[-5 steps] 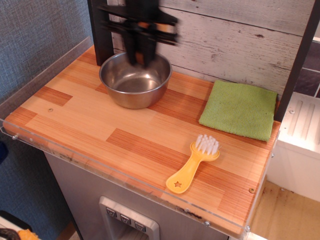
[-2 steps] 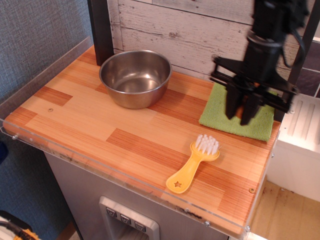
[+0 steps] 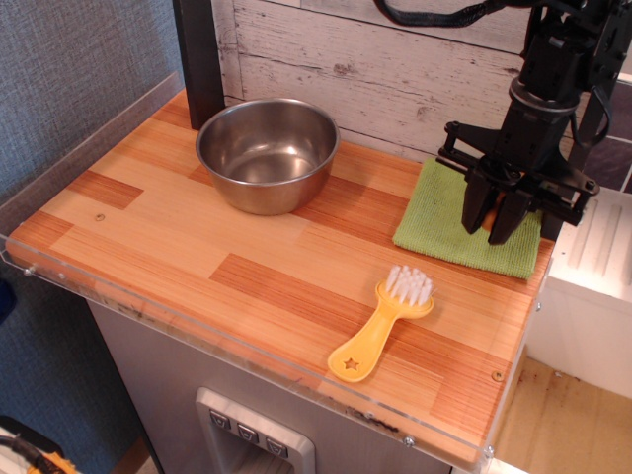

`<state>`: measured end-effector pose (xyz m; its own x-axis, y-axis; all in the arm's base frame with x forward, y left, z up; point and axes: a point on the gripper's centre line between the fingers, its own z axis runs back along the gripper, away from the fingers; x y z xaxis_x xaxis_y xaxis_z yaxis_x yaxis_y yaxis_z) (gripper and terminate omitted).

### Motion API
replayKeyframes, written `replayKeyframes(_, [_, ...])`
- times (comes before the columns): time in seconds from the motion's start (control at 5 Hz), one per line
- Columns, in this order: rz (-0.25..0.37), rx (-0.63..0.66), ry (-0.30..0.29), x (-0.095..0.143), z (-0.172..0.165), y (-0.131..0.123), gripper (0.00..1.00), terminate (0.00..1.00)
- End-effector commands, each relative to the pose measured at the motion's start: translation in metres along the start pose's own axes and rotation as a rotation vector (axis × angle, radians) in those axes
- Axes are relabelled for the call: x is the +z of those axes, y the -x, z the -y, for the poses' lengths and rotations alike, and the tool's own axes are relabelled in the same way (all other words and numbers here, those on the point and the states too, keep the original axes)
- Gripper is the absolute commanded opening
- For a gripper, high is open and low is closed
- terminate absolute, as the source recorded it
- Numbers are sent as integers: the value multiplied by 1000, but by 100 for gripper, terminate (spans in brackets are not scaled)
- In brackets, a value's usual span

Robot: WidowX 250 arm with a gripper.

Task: Move the drumstick and place on towel

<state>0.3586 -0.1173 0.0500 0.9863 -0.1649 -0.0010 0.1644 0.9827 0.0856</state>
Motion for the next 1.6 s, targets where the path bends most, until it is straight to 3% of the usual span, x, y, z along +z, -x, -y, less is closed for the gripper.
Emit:
replayKeyframes(0.0, [43,99,28,9,-31,-2,0,0])
replayKeyframes(0.2, [9,108,48,3,-32,1,100,0])
replayKeyframes(0.4, [8,96,92,2,-28,3,100,0])
replayKeyframes(0.6, [34,104,120,20,-38,11,100,0])
replayKeyframes(0.8, [71,165,119,57,-64,44,100,0])
replayKeyframes(1.0, [58,199,107,73,-83,77,100,0])
replayKeyframes(1.4, [55,163,51,74,-99,106,100,0])
